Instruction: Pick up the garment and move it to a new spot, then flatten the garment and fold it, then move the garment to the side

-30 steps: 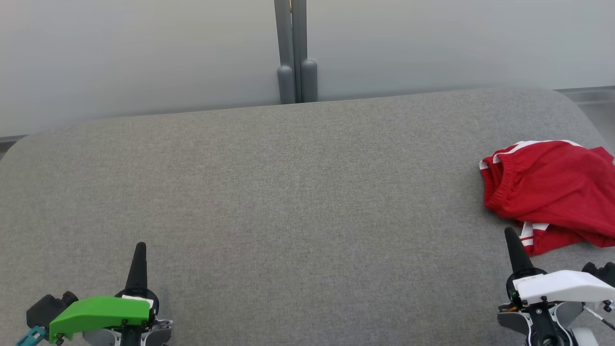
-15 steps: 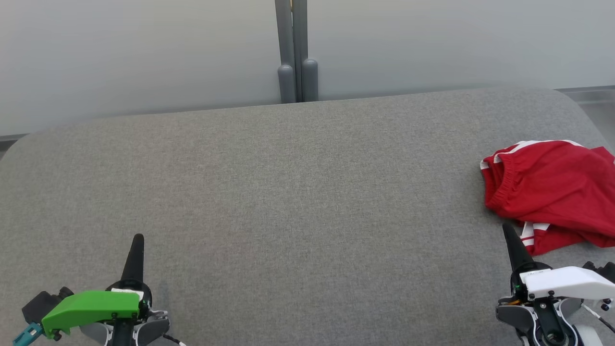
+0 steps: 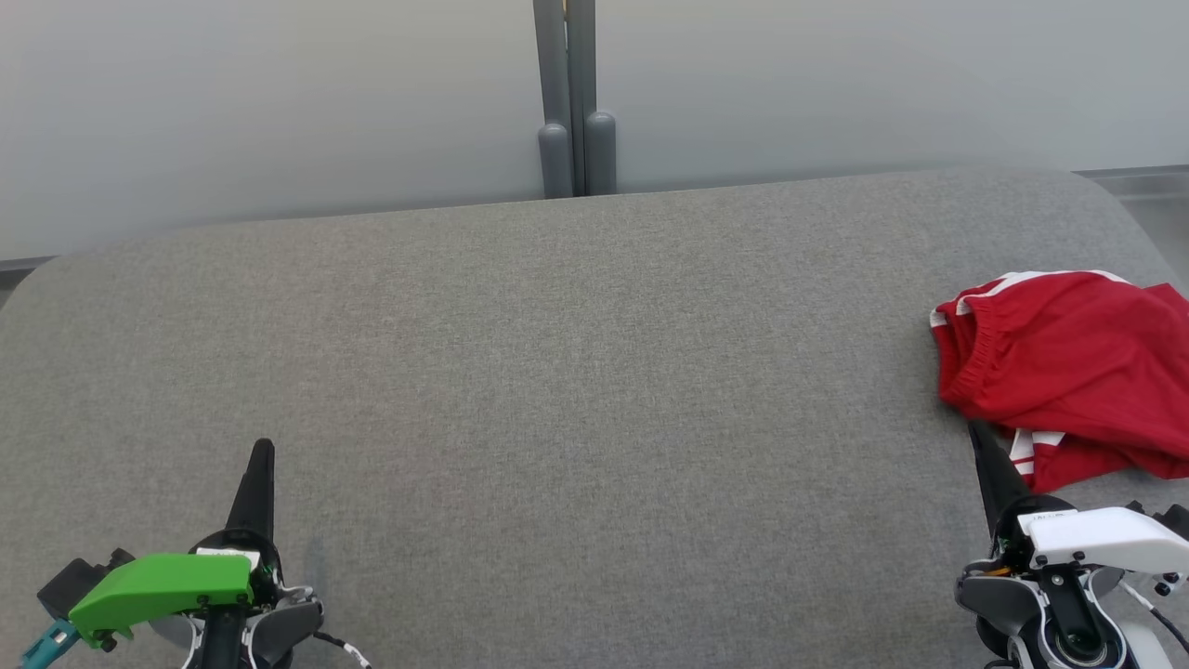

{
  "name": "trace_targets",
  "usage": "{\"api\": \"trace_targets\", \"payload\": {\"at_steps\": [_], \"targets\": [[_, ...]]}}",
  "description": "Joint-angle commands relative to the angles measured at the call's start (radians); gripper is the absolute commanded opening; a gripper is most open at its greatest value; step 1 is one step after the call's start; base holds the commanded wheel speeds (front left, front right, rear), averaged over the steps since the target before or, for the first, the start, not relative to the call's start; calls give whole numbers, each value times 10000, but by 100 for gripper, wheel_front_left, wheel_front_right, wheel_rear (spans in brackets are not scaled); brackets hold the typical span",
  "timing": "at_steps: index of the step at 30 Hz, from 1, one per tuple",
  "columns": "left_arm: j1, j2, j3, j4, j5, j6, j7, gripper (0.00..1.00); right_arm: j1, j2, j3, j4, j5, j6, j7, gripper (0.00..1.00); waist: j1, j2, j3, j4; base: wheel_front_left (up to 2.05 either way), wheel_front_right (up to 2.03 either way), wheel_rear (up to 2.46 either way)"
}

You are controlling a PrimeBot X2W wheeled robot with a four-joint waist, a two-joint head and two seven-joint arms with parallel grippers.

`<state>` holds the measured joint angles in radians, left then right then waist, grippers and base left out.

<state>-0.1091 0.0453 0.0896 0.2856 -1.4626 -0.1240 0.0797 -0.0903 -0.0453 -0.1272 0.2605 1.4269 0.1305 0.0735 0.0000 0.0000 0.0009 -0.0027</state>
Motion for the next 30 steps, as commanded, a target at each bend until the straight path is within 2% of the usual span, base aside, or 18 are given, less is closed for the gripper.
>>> {"api": "trace_targets", "payload": {"at_steps": [1, 21, 30], "targets": [[-193, 73, 38, -76, -261, -62, 53, 0, -164, -60, 6, -76, 257, 5, 60, 0, 0, 0, 2, 2, 0, 0, 0], [-372, 80, 184, -126, -1533, -95, 429, 0, -291, -73, 18, -131, 1915, 4, 424, 0, 0, 0, 30, 26, 0, 0, 0], [-354, 80, 179, -124, -1493, -96, 408, 0, -288, -71, 17, -128, 1868, 4, 412, 0, 0, 0, 30, 26, 0, 0, 0]]}}
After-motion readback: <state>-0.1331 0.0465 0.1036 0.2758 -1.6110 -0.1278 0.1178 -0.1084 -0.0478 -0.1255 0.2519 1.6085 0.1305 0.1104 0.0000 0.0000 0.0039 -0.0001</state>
